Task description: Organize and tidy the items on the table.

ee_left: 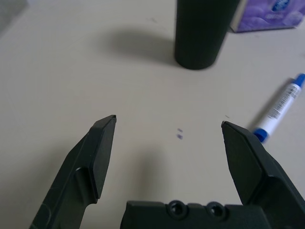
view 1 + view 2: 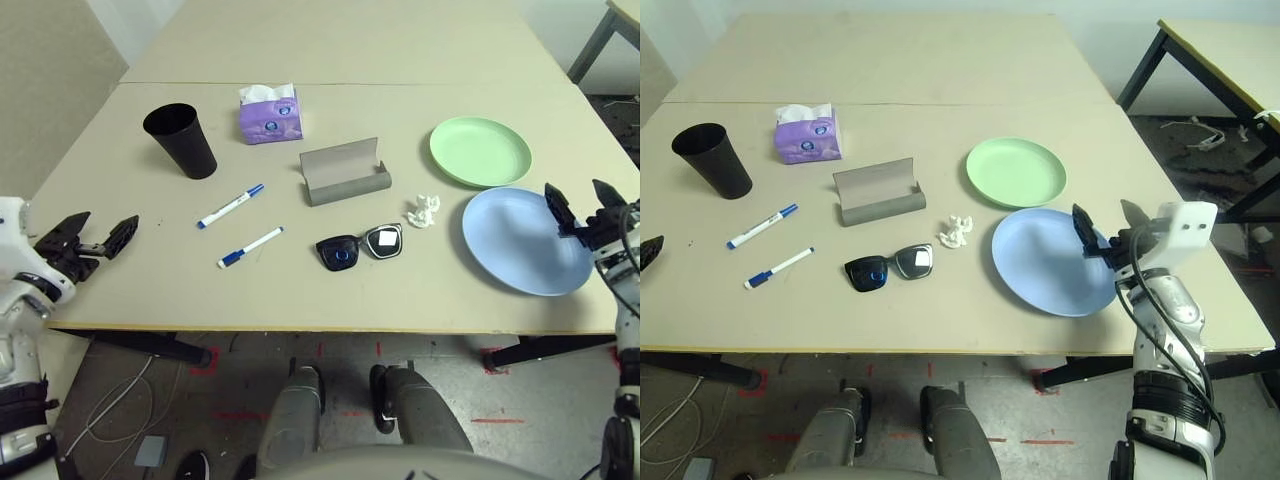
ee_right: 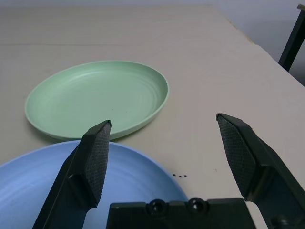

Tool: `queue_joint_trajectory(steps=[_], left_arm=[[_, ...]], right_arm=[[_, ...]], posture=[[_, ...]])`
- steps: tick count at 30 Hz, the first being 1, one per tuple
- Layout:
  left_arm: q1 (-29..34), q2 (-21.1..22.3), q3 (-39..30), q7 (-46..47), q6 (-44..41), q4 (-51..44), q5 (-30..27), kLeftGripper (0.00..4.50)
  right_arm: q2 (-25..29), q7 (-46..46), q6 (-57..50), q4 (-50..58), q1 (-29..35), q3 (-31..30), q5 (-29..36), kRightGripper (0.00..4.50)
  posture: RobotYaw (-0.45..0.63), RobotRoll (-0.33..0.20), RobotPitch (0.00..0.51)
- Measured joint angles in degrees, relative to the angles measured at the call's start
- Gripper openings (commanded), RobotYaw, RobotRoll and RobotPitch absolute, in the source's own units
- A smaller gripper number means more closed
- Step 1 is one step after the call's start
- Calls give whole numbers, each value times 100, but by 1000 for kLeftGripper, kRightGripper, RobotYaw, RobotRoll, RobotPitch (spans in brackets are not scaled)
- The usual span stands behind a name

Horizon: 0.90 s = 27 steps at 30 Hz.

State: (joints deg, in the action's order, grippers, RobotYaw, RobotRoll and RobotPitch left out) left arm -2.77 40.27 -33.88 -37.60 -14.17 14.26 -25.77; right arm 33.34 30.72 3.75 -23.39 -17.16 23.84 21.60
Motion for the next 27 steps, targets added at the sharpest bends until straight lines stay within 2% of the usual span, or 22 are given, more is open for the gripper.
queue_joint_trajectory(steps=[3, 17, 23, 27], left_arm=[[73, -117, -6, 90, -25, -145, -104, 4479], [52, -60, -21, 220, -19, -324, -210, 4479], [-44, -53, -108, 188, 301, -287, -231, 4479], [-123, -78, -207, -210, 214, -335, -753, 4479]], right_arm=[[18, 5, 34, -129, -23, 0, -21, 4500], [57, 225, 394, -598, -331, -7, -136, 4500], [51, 259, 386, -594, -329, -7, -121, 4500], [51, 223, 441, -570, -241, -7, -156, 4500]], posture=[[-38, 0, 205], [-37, 0, 186], [-52, 0, 182], [-61, 0, 180]])
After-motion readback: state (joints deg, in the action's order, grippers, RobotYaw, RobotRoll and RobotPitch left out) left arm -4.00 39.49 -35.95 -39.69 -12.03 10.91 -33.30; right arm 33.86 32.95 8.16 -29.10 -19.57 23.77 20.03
